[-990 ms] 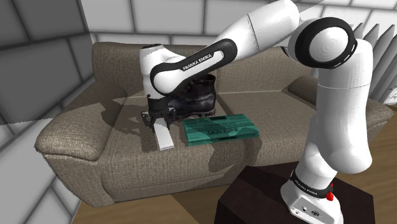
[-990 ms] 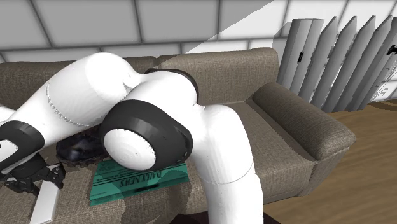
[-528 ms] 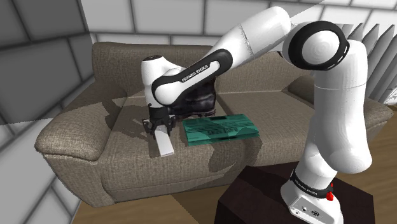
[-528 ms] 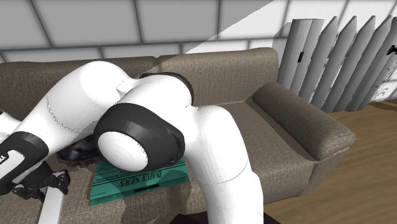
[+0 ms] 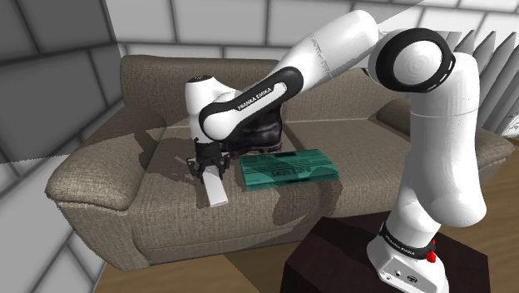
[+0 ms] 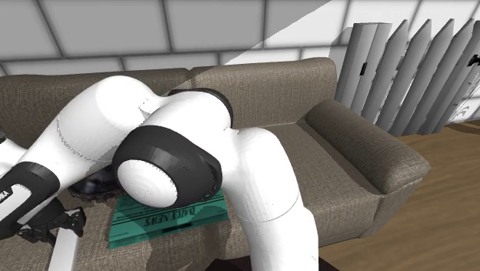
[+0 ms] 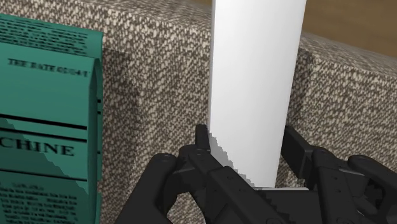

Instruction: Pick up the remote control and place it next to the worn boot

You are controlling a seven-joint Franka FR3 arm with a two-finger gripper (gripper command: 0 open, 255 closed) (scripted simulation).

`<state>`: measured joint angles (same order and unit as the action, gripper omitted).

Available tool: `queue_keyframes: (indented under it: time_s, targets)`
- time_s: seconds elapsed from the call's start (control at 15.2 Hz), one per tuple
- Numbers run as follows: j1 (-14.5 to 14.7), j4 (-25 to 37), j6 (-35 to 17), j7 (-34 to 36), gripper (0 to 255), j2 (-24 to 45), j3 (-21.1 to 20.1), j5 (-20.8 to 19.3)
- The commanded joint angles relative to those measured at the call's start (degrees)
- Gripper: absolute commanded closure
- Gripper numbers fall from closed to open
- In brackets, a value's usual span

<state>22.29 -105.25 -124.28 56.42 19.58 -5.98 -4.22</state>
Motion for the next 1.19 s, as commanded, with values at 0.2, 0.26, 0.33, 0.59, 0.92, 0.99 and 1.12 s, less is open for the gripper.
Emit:
queue_keyframes:
  time_s: [0.2,0.26,0.33,0.59,0.92,0.99,1.12]
  targets:
    - [0.0,0.0,0.0,0.0,0,0.0,0.0,0.0]
    - [0.0,0.0,0.0,0.0,0,0.0,0.0,0.0]
    - [0.0,0.0,0.0,0.0,0,0.0,0.0,0.0]
    - [0.0,3.4,6.3,-0.3,0,-3.0,-0.2,0.5]
    - [0.0,3.4,6.3,-0.3,0,-3.0,-0.2,0.5]
    - [0.0,3.4,6.3,-0.3,0,-3.0,-0.2,0.5]
    - [0.0,3.4,6.3,-0.3,0,-3.0,-0.2,0.5]
